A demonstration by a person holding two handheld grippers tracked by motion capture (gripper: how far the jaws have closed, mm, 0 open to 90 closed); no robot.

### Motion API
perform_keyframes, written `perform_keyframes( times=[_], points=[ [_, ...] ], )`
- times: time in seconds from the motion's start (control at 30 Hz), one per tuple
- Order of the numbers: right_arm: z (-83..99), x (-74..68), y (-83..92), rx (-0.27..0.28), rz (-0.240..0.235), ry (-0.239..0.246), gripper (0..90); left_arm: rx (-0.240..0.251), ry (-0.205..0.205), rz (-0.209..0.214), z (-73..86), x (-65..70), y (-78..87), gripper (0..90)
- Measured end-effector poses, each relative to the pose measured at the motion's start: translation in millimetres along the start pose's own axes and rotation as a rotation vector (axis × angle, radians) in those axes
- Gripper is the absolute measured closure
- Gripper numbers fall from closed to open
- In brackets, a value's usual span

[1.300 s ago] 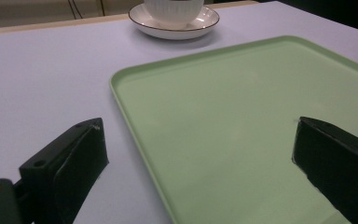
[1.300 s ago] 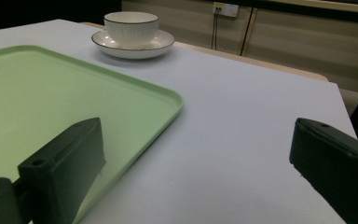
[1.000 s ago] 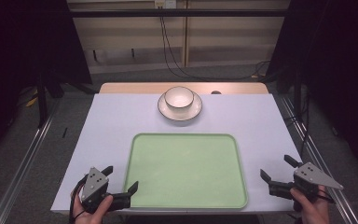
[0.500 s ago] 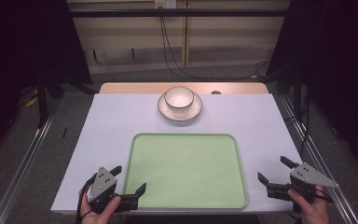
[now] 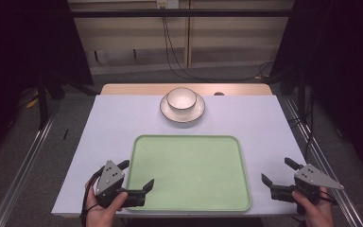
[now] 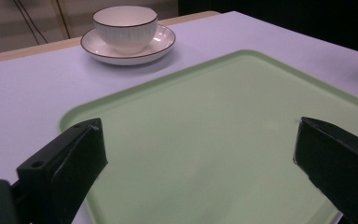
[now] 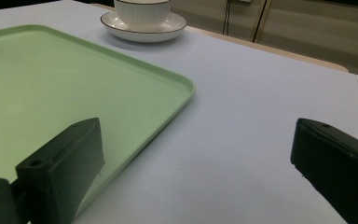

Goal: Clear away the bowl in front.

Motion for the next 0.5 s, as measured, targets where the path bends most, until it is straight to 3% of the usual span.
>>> perform_keyframes(
  times=[0.5],
  points=[
    [-0.3, 1.0, 0.4, 0.004, 0.01, 0.0, 2.1, -0.042, -0.042, 0.011, -13.2, 4.7, -21.1, 2.4]
  ],
)
Point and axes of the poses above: each handheld gripper's, and its own axes: y roughly backward along the jaws, z roughly out of its underside, x roughly to its right, the point moved 10 cm from there along -y, roughly forward along the jaws, and after that the axes turned 13 degrees about y, right-handed, at the moved point
